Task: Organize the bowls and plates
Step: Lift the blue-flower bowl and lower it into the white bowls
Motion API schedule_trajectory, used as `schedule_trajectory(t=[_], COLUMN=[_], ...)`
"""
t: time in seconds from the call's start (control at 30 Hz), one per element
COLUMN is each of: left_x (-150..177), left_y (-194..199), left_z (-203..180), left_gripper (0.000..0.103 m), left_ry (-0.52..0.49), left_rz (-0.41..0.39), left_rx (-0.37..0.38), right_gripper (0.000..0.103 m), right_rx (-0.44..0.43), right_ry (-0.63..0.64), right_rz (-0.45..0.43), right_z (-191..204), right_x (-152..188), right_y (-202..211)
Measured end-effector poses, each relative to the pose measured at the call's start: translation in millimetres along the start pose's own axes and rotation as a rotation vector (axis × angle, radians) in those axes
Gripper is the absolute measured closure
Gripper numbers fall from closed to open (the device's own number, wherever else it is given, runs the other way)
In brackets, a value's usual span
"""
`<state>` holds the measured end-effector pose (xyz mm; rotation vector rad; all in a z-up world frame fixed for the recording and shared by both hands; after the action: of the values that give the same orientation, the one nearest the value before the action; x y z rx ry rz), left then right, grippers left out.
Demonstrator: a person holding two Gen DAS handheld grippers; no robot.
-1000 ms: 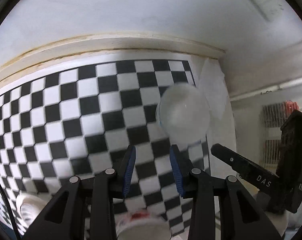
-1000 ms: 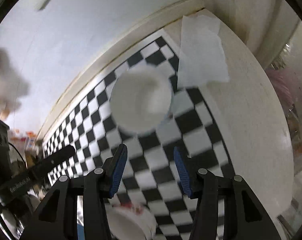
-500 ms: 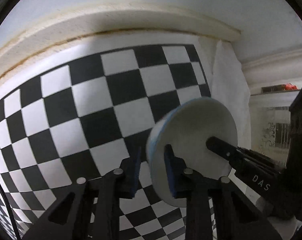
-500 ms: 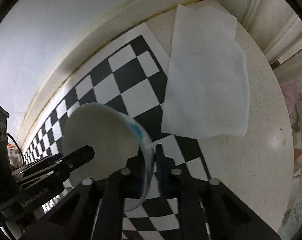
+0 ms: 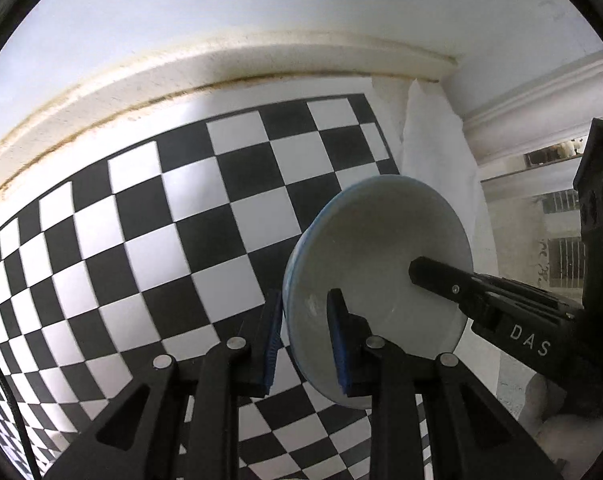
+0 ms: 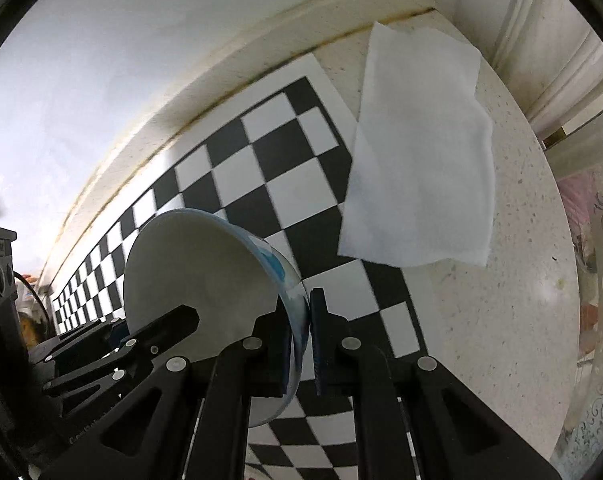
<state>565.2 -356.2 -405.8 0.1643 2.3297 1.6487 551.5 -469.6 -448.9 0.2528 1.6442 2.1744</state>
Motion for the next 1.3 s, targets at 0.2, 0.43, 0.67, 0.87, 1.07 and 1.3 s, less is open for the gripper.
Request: schedule_trajectory(t=[0.2,0.43,0.67,0.87,1.07,1.3], left_x=[10.2,36.7,79.9,125.0,174.7,218.0], left_y=[30.2,76.3,113.1,136.6,140.7,124.0], left_z=[2.3,3.3,-0.7,-4.2,4.8,20.9], left_gripper=[0.083,0.083,0.083,0.083,0.083,0.083], left_ry=[-0.005,-0.007,-0.025,-0.047,-0.054,-0.034], left_rz=[-0.036,-0.088,-0.124,-0.129,-0.087,-0.033], left_rx=[-0.016,-0.013,-0.008,-0.010,-0.021,-0.045], right_gripper=[0.093,0.093,0.093,0.093,0.093,0.093], right_rx=[-0.016,-0.044,-0.060,-0.067,-0.068,-0.054], right_ry=[0.037,0.072,0.089,0.097,0.110,0.116], right_rz=[-0.022,-0.058,-0.092,-0.106,-0.084,-0.020], right_z=[18.7,40.4,55.1,59.6,63.4,64.5], right_x=[13.0,42.3,86.5,137.0,190.9,239.7], right_y=[22.5,61.5,96.8,121.7,125.9,102.5])
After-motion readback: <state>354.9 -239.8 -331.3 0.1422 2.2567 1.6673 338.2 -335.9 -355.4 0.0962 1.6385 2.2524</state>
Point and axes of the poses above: each gripper's, at about its wrist camera, not at the fingertips, and y roughly against the way its jaws point, z to its left, x to its underside, the point moved 10 cm from there along -y, roughly the way its jaws point, and after that the axes turned 6 degrees about -z, right-handed, at the moved point
